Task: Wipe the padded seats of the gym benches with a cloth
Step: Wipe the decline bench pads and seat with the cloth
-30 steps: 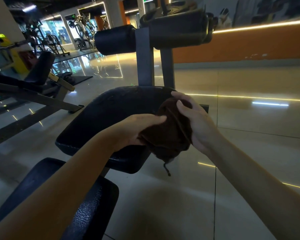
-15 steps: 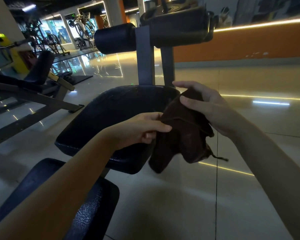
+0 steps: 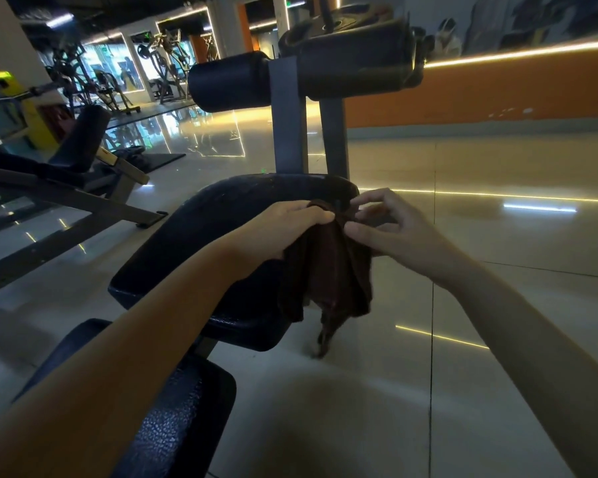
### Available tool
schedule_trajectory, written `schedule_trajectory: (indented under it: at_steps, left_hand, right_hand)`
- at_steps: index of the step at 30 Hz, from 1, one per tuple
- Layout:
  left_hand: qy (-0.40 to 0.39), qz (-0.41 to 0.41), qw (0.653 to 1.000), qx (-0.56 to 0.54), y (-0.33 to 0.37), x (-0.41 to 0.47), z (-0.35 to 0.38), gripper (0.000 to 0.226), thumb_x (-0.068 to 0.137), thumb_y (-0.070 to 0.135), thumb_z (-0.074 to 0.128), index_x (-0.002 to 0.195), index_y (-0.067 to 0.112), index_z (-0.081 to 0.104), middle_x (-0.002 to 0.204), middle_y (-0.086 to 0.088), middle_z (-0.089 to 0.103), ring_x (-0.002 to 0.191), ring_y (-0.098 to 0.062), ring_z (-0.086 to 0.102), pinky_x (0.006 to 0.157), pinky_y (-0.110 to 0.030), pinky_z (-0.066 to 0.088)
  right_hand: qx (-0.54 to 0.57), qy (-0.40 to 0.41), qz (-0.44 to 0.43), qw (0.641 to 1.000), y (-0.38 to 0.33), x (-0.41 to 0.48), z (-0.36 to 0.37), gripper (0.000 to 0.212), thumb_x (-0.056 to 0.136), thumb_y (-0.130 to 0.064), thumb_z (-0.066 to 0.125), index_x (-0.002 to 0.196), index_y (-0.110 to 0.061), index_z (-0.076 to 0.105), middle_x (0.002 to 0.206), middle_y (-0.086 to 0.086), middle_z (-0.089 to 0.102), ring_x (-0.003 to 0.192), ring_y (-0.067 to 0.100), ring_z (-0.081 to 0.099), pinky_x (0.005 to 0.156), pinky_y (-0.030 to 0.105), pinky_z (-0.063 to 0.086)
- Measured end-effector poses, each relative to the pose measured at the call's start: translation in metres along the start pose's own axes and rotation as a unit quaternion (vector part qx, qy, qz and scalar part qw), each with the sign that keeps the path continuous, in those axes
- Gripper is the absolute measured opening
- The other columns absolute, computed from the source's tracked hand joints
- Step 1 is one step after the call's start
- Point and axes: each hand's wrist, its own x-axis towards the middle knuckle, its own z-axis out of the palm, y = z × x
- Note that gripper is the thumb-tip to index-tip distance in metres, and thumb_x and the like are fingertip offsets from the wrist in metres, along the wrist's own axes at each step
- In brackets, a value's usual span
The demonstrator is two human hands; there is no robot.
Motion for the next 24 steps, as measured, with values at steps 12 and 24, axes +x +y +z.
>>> schedule_trajectory:
  at_steps: [12, 24]
  left_hand:
    - [-0.012, -0.009, 1.000, 0.018, 0.013, -0.010, -0.005, 0.013, 0.089, 0.034, 0.062, 0.086, 0.023, 0.069, 0.104, -0.012, 0.067, 0.107, -0.034, 0.063, 0.100, -0.047, 0.049]
    - [0.064, -0.013, 0.980, 0.188, 0.012, -0.018, -0.031, 0.012, 0.091, 0.033, 0.064, 0.085, 0.022, 0.064, 0.074, 0.004, 0.068, 0.066, -0.007, 0.065, 0.060, -0.016, 0.045]
  right_hand:
    - [-0.073, 0.031, -0.099, 0.992, 0.011, 0.001, 0.021, 0.019, 0.080, -0.035, 0.077, 0.097, -0.034, 0.071, 0.098, -0.018, 0.066, 0.093, 0.001, 0.063, 0.082, 0.022, 0.053]
    - [-0.193, 0.190, -0.128, 0.954, -0.031, 0.011, 0.003, 0.019, 0.096, -0.019, 0.054, 0.107, -0.019, 0.069, 0.091, -0.008, 0.067, 0.082, -0.003, 0.059, 0.071, 0.009, 0.047]
